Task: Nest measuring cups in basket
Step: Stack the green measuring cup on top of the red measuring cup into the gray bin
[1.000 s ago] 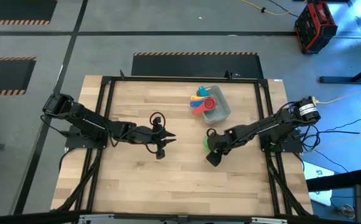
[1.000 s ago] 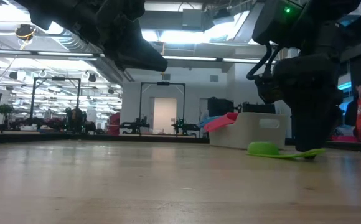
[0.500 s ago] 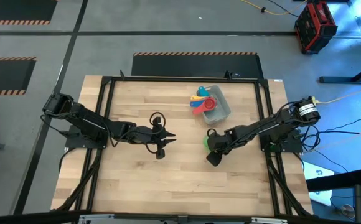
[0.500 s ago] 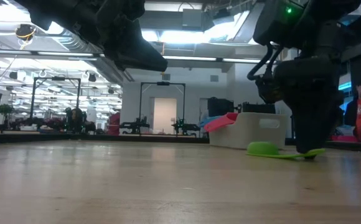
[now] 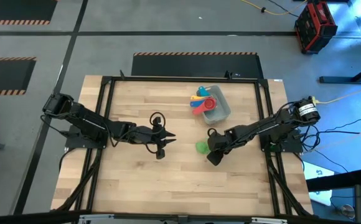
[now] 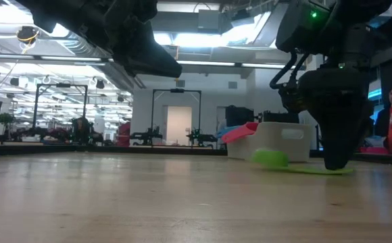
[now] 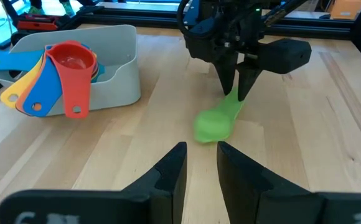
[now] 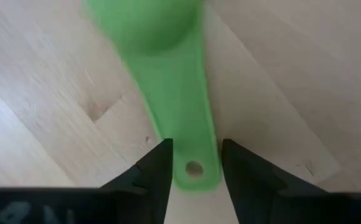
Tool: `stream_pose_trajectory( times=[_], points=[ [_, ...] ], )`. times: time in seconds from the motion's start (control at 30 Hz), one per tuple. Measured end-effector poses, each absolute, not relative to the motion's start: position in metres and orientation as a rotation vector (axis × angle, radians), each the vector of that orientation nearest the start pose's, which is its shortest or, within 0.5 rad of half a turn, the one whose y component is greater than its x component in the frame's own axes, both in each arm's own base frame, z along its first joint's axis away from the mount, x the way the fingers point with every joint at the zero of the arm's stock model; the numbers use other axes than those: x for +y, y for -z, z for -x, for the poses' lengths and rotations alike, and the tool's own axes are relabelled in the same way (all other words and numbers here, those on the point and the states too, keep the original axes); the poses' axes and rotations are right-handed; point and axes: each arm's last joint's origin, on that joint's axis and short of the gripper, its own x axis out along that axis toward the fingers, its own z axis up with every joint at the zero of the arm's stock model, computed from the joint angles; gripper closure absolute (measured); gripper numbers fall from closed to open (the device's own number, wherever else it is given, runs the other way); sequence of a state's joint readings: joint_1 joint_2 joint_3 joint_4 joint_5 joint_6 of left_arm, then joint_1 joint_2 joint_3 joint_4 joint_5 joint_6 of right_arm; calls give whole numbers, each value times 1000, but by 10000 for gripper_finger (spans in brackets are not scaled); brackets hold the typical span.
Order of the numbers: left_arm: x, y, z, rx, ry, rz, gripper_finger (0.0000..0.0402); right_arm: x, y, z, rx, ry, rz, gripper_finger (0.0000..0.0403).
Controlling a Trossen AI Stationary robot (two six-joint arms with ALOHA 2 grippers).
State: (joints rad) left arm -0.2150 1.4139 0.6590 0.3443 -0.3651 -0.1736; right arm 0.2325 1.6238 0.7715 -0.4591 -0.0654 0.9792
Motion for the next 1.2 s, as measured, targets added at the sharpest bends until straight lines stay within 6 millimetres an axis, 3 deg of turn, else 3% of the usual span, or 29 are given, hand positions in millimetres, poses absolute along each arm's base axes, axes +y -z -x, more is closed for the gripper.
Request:
stream_pose_trajectory(
  times=[0.43,0.77,1.2],
  points=[
    [-51,-202,-281,379,-182,53,320,62,-130,-257,1298,392,-691,260],
    [-51,-202,-281,379,-181,54,320,62,-139,-256,1285,240,-532,258],
    [-51,-202,-281,379,-181,54,320,66,-154,-249,1265,187,-499,258]
  ],
)
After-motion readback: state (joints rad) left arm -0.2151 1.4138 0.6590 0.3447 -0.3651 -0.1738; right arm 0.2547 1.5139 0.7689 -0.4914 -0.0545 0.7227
